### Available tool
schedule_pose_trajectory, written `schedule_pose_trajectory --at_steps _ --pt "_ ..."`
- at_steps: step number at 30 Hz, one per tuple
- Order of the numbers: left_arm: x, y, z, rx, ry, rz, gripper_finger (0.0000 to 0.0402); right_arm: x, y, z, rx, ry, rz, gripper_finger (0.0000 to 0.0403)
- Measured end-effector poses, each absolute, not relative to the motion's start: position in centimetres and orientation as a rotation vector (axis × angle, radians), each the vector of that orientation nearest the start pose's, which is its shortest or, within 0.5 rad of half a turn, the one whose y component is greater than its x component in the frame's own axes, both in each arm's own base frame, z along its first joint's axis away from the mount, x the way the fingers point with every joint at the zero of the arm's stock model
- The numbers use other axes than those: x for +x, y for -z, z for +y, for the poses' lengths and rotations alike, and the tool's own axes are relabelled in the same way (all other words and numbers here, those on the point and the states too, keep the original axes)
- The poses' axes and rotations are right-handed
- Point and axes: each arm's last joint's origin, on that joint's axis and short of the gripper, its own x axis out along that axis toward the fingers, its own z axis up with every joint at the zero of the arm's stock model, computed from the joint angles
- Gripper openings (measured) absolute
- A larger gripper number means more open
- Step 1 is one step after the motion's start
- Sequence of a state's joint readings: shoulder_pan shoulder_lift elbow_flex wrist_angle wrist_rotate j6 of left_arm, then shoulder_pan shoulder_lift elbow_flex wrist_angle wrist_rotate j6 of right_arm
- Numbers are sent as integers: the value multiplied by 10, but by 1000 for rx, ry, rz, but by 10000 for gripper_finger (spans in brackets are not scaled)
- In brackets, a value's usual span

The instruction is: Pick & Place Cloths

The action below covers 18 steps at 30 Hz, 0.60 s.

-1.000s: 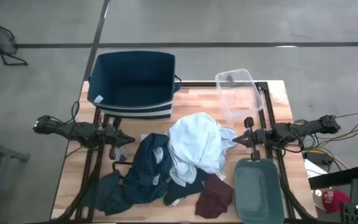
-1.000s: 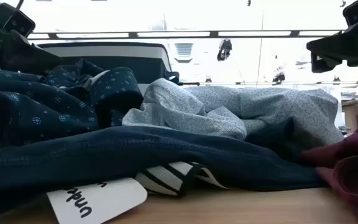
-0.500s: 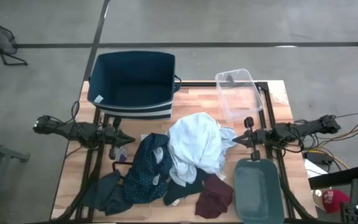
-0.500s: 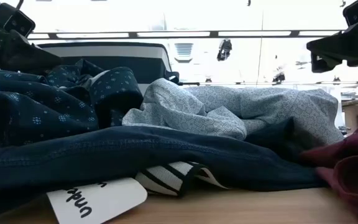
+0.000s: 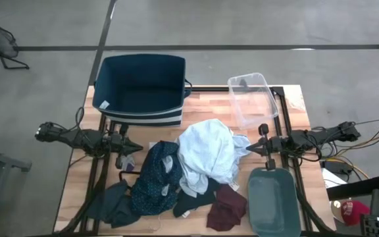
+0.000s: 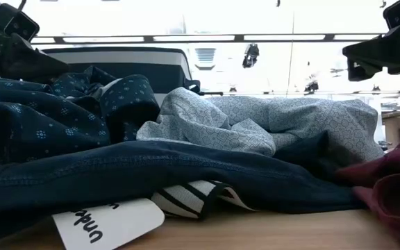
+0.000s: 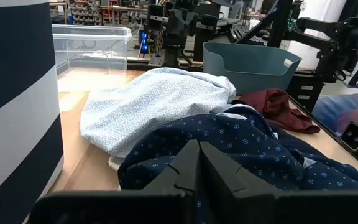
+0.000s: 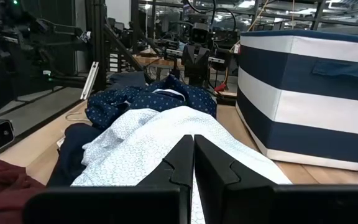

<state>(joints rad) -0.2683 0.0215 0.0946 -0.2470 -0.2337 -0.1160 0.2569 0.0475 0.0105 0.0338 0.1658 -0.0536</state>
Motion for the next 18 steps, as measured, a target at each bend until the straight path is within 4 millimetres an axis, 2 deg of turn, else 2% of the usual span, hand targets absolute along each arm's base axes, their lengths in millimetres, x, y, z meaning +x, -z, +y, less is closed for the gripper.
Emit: schedule_pose_trajectory --at_steps 18 --pt "89 -170 -18 -72 25 170 19 98 -167 21 -61 -91 1 8"
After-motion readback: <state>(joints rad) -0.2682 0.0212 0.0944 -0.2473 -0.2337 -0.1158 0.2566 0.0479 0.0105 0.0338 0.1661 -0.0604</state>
